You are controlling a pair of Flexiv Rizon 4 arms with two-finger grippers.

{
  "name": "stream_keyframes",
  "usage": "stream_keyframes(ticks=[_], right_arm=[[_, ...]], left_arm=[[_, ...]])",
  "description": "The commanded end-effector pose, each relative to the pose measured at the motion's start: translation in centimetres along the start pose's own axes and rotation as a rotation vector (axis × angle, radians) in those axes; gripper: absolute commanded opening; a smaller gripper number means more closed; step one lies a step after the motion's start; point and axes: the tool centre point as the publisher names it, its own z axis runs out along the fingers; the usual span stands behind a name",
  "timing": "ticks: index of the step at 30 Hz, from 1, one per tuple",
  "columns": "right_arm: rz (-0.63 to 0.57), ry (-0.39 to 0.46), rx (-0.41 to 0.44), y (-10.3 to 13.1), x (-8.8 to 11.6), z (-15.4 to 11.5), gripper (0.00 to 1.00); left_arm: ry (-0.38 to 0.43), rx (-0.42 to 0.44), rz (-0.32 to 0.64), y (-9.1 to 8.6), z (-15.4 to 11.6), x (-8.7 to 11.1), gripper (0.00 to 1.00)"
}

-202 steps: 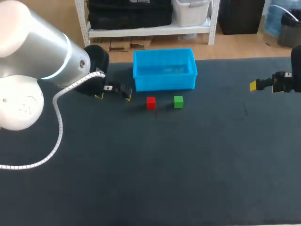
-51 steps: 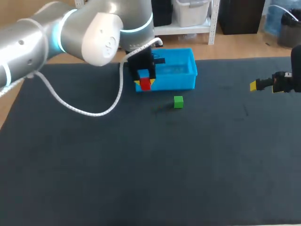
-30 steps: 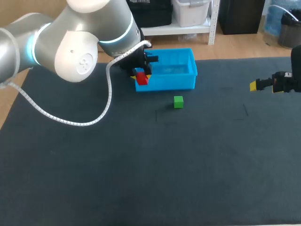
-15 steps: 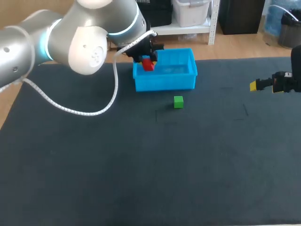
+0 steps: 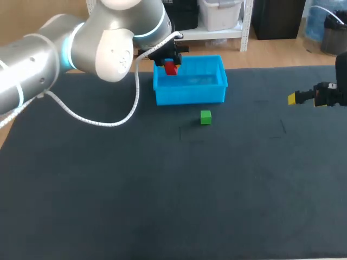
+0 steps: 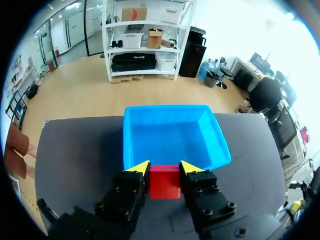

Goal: Use the left arm to pick the red cube and place it into the blue plastic box first, then use the right arm to grasp the green cube and put it into the same blue plastic box after the first action is fully finished.

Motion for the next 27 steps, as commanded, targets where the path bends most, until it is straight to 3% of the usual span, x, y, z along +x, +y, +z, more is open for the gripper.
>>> stream_keyframes(ticks=[1,27], right_arm=[[0.000,0.001,0.001,0.0,0.0,0.0,1.00],[0.000,0.001,0.001,0.0,0.0,0.0,1.00]], left_arm=[[0.022,-0.008,-0.005,-0.6,2.2,-0.8,0.00],[0.060,-0.063,-0.030,0.6,7.4,-2.6,0.00]])
